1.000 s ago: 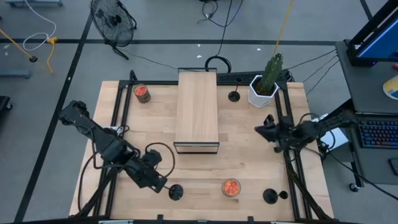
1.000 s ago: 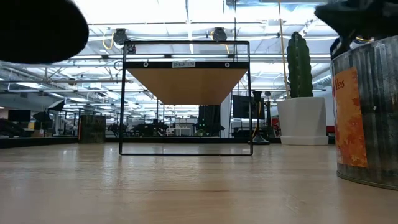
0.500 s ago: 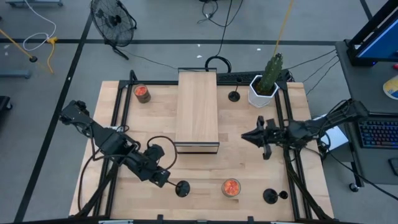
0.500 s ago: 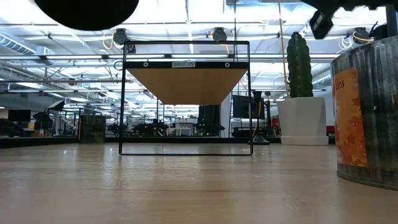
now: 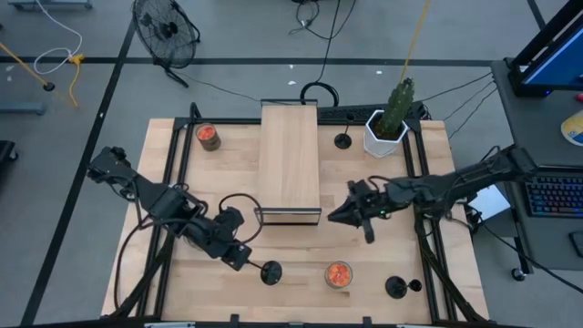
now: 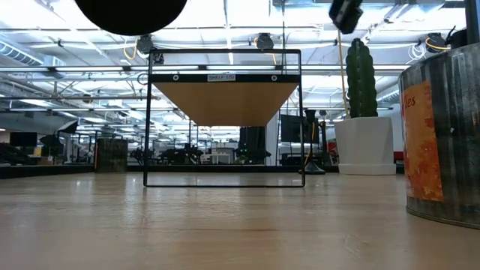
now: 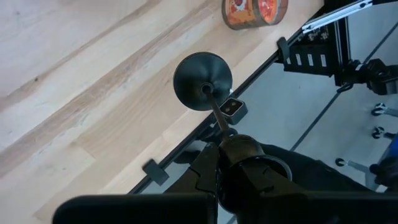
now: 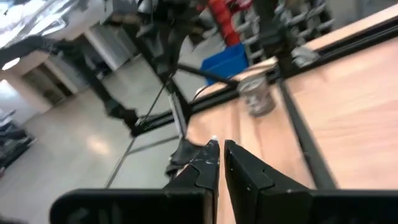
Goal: Pick & Place candle stick holders
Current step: Put the bottom left black candle holder on the shelf
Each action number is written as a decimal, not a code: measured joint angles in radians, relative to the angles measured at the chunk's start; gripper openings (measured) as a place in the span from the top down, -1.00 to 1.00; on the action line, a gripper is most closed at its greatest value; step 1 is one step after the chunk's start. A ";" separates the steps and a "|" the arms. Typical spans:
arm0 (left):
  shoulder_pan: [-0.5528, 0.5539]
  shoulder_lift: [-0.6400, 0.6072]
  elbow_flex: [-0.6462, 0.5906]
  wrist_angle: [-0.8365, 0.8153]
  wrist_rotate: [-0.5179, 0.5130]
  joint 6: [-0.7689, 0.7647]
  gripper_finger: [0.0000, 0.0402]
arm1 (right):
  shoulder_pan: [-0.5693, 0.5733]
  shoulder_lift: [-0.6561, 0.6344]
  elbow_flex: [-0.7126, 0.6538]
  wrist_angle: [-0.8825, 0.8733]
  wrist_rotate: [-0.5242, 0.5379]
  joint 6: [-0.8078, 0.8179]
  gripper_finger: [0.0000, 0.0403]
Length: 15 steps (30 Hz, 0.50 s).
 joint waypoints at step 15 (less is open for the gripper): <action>0.071 0.000 0.000 0.052 0.001 0.118 0.92 | -0.028 0.116 0.012 0.223 -0.017 -0.116 0.91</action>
